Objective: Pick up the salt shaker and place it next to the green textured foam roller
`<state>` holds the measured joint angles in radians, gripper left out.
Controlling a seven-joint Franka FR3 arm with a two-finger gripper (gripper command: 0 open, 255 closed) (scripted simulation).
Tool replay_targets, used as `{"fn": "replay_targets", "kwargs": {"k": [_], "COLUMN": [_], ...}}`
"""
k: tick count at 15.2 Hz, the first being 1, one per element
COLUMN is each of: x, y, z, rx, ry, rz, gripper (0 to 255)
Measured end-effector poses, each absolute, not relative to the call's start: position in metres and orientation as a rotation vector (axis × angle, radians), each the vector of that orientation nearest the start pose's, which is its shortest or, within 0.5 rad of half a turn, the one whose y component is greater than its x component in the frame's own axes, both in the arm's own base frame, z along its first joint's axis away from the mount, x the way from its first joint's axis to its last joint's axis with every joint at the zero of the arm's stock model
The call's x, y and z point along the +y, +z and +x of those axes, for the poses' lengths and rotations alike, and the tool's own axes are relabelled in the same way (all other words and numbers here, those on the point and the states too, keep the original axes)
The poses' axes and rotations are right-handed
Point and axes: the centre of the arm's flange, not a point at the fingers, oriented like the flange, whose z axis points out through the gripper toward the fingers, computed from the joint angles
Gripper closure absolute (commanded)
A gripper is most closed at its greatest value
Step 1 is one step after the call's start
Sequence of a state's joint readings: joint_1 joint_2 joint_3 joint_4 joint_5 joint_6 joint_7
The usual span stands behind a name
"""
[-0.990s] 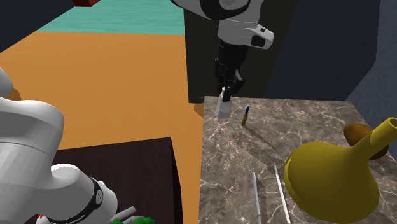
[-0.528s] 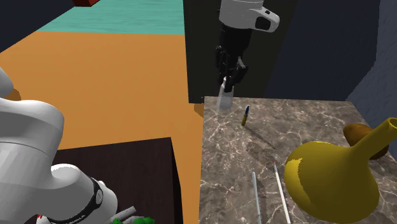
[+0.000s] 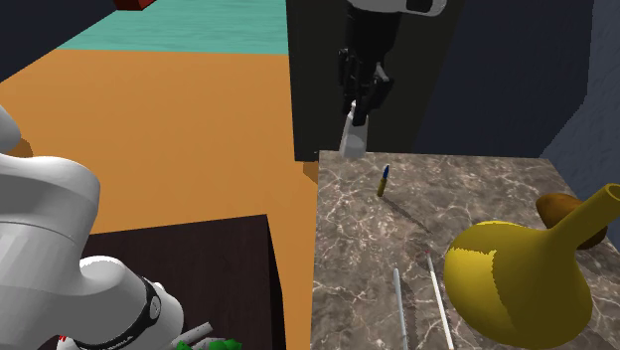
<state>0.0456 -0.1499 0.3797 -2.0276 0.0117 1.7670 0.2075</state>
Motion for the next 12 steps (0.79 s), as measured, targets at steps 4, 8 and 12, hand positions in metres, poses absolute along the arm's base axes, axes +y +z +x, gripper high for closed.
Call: {"fn": "replay_targets", "kwargs": {"k": [4,8,12], "x": [0.217,0.214,0.215], "y": [0.52,0.542,0.563], "z": [0.455,0.455,0.456], "rx": [-0.333,-0.333,-0.333], "ry": [0.164,0.164,0.164], "rz": [-3.199,-3.199,-3.199], "gripper": [255,255,255]}}
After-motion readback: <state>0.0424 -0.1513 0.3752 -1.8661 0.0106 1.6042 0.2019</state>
